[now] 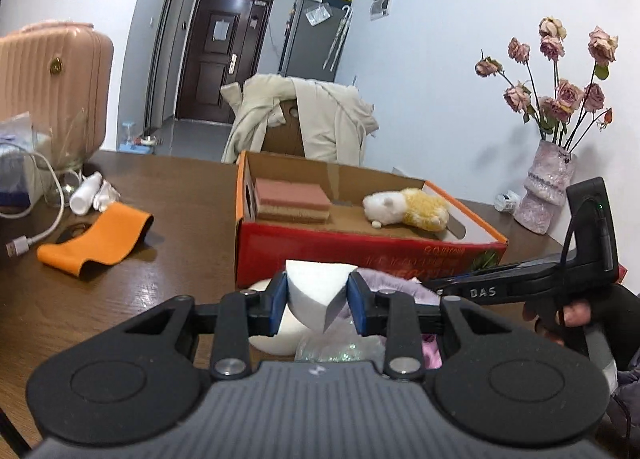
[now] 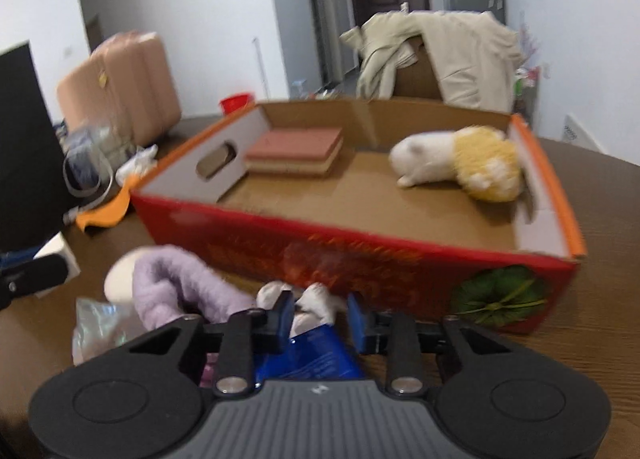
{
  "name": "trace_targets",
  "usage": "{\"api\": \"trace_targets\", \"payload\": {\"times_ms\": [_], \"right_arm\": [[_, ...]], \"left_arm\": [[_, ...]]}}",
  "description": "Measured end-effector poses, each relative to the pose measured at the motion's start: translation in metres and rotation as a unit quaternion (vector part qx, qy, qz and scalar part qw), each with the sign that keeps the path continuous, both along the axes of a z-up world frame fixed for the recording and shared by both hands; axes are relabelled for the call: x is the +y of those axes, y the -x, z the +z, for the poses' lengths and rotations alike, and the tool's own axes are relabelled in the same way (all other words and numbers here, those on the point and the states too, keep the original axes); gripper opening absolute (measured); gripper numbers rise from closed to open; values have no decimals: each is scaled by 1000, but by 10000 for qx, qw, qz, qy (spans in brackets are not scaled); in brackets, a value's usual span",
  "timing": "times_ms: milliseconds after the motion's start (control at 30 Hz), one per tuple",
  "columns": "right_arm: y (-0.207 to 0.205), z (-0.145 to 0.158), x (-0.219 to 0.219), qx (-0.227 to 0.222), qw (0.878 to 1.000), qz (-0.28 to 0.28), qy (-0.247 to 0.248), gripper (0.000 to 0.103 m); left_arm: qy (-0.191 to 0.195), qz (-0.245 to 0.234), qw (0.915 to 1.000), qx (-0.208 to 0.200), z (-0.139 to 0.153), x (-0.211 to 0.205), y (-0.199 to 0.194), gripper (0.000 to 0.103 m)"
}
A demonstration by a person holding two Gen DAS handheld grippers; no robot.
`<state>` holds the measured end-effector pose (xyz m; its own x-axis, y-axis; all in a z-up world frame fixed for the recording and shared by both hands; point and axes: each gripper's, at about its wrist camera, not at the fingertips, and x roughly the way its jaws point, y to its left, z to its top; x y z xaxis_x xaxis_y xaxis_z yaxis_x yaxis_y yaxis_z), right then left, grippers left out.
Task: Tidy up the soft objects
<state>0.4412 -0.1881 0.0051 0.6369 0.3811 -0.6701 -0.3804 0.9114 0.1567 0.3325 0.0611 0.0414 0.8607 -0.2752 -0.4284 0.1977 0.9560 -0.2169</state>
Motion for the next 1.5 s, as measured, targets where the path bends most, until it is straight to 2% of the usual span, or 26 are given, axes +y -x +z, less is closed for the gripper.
{"api": "trace_targets", "payload": {"times_ms": [100,167,267,300,333,533,700,833,967,1167,1267,1333,1400,1500], "right_arm": [[2,-1,5,-37,10000,14,60,9],[5,1,6,-130,9998,-63,127,8],[16,13,-3,-394,9990,-226,-39,7],[29,30,-12,-731,9965,-348,-229,7],[29,30,-12,-731,9965,-348,-229,7],[85,81,-40,-1464,9866,-450,-558,7],[124,96,-59,-1658,9836,-355,-622,7],[120,98,-71,-1631,9842,-365,-582,7],[80,106,-70,-1556,9860,-220,-556,7],[-55,119,-48,-1017,9939,-138,-412,7],[-127,109,-35,-559,9970,-321,-421,7],[-169,97,-28,-235,9978,-432,-453,7],[-199,80,-20,7,9982,-527,-274,8],[-224,54,-7,280,9982,-522,-19,8]], "left_arm": [[5,-41,9999,101,-6,0,-2,32],[-18,-51,9999,102,-6,-2,-1,32],[-29,-41,10000,-39,3,-3,7,32],[-30,-45,9999,-99,7,-5,12,32],[-36,-54,9999,-149,12,-7,16,32],[-140,-236,9986,-448,38,-29,45,32],[-225,-424,9970,-609,53,-46,58,32],[-315,-643,9955,-616,62,-56,40,32],[-268,-863,9951,-390,76,-62,-22,34],[-122,-776,9946,677,78,-78,-179,34],[-135,-600,9930,1006,62,-84,-240,34],[-231,-220,9928,1153,47,-84,-273,34],[-110,-81,9910,1332,35,-78,-298,34],[114,46,9909,1341,27,-73,-320,34]]}}
